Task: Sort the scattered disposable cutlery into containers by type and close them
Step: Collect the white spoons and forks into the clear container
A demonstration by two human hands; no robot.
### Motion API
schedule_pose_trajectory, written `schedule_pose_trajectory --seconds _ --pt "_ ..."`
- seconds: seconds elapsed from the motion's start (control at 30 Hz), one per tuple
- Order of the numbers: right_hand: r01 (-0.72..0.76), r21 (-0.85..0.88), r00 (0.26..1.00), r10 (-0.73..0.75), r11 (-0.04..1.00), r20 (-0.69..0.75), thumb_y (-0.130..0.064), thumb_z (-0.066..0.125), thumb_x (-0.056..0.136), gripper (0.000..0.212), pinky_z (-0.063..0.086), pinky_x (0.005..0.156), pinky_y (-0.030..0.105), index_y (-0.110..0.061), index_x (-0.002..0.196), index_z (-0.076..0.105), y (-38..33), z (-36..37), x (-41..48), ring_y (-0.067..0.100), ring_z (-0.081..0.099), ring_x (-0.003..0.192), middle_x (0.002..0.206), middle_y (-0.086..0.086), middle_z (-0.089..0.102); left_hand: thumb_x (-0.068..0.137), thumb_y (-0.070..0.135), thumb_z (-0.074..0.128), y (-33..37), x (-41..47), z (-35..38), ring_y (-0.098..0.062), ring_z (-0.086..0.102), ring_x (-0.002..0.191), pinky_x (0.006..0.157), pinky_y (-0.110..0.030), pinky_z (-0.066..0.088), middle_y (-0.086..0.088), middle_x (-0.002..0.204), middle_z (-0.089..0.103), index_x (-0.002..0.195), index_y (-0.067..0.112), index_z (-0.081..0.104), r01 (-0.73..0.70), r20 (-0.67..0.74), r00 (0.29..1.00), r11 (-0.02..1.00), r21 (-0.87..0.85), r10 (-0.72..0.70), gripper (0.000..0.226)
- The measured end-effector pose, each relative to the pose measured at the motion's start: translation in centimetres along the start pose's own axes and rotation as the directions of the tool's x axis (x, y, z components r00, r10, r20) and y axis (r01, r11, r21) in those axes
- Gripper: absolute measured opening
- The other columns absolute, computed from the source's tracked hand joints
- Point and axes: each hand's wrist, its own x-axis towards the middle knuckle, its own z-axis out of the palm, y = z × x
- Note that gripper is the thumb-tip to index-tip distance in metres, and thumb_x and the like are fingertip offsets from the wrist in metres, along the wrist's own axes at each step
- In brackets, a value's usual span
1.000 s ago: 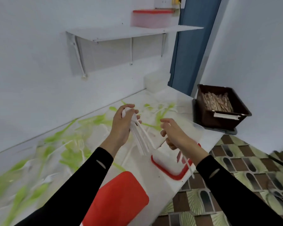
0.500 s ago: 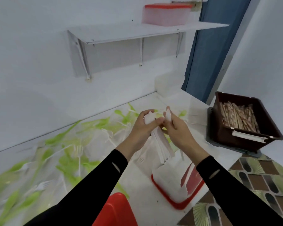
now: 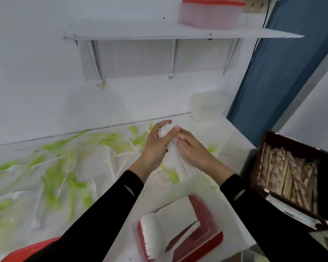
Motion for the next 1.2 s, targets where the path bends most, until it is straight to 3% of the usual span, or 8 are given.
schedule_pose_trajectory --seconds 0.13,0.2,0.27,0.5,0.63,0.83,1.03,1.2 --pt "-0.065 0.027 0.982 0.059 0.998 0.180 -0.009 0.048 0.095 0.041 0.049 0.077 0.016 -0.027 0.132 0.049 1.3 -2.5 0.4 0.012 0.056 0.109 0.125 -0.010 0.049 0.084 0.022 0.077 -1.4 1.5 1.8 -0.024 0.072 0.094 0.085 -0.041 0.057 -0.008 0.103 0.072 0.119 0.015 0.059 -0.038 -0.119 0.992 0.999 -0.029 0.034 0.039" --pt "-0.069 0.043 0.968 0.056 0.997 0.243 -0.014 0.060 0.095 0.060 0.045 0.090 0.011 -0.032 0.146 0.033 2.4 -3.2 0.5 -0.012 0.050 0.116 0.131 -0.028 0.040 0.086 0.023 0.076 -2.0 2.3 2.5 -0.024 0.072 0.095 0.089 -0.042 0.056 -0.005 0.101 0.073 0.116 0.020 0.060 -0.086 -0.210 0.974 0.996 -0.003 0.083 0.035" --pt "-0.025 0.015 0.969 0.021 1.000 0.245 -0.023 0.070 0.090 0.076 0.037 0.107 0.016 -0.032 0.151 0.026 4.0 -3.3 1.2 -0.013 0.033 0.133 0.146 -0.031 0.030 0.090 0.023 0.071 -2.6 2.9 2.7 -0.020 0.073 0.093 0.088 -0.039 0.056 -0.005 0.102 0.072 0.118 0.024 0.060 -0.149 -0.303 0.940 0.988 0.039 0.154 0.030" --pt "0.053 -0.249 0.991 -0.020 0.967 0.135 -0.026 0.066 0.090 0.059 0.049 0.096 0.033 -0.040 0.143 0.043 8.7 -3.6 3.3 0.008 0.060 0.114 0.132 -0.015 0.060 0.089 0.011 0.070 -5.0 4.0 2.1 -0.019 0.068 0.083 0.066 -0.030 0.057 -0.007 0.097 0.065 0.117 0.017 0.054 -0.134 -0.392 0.912 0.991 0.001 0.124 0.033" --pt "0.002 -0.281 0.973 0.063 0.960 0.221 -0.030 0.066 0.089 0.059 0.050 0.092 0.039 -0.036 0.141 0.038 9.2 -3.2 3.7 0.015 0.064 0.109 0.126 -0.008 0.065 0.081 0.006 0.077 -5.9 4.0 1.0 -0.022 0.071 0.084 0.075 -0.040 0.061 -0.006 0.112 0.066 0.128 0.031 0.050 -0.052 -0.353 0.930 0.987 0.150 0.102 0.060" --pt "-0.058 -0.371 0.932 0.184 0.927 0.313 -0.034 0.073 0.082 0.061 0.052 0.080 0.035 -0.026 0.133 0.041 9.3 -3.4 4.4 0.018 0.064 0.090 0.106 0.000 0.065 0.081 0.023 0.076 -7.0 4.3 1.0 -0.012 0.069 0.094 0.086 -0.042 0.057 0.010 0.103 0.071 0.102 0.031 0.058 0.019 -0.308 0.937 0.859 0.512 0.162 0.029" --pt "-0.231 -0.205 0.877 0.295 0.951 0.379 -0.025 0.074 0.079 0.051 0.055 0.063 0.032 -0.024 0.122 0.047 9.4 -4.1 4.7 0.019 0.067 0.087 0.102 0.004 0.068 0.089 0.033 0.068 -7.0 4.4 1.4 -0.016 0.073 0.083 0.083 -0.049 0.057 0.007 0.082 0.072 0.101 0.029 0.058 0.011 -0.295 0.942 0.865 0.502 0.159 0.016" --pt "-0.218 -0.223 0.893 0.286 0.950 0.347 -0.023 0.072 0.081 0.055 0.054 0.081 0.031 -0.021 0.128 0.043 9.3 -3.8 4.3 0.014 0.066 0.095 0.106 -0.002 0.067 0.094 0.029 0.063 -6.6 4.2 1.7 -0.017 0.072 0.087 0.087 -0.051 0.056 0.010 0.083 0.070 0.104 0.023 0.058 0.013 -0.286 0.950 0.901 0.433 0.124 0.013"
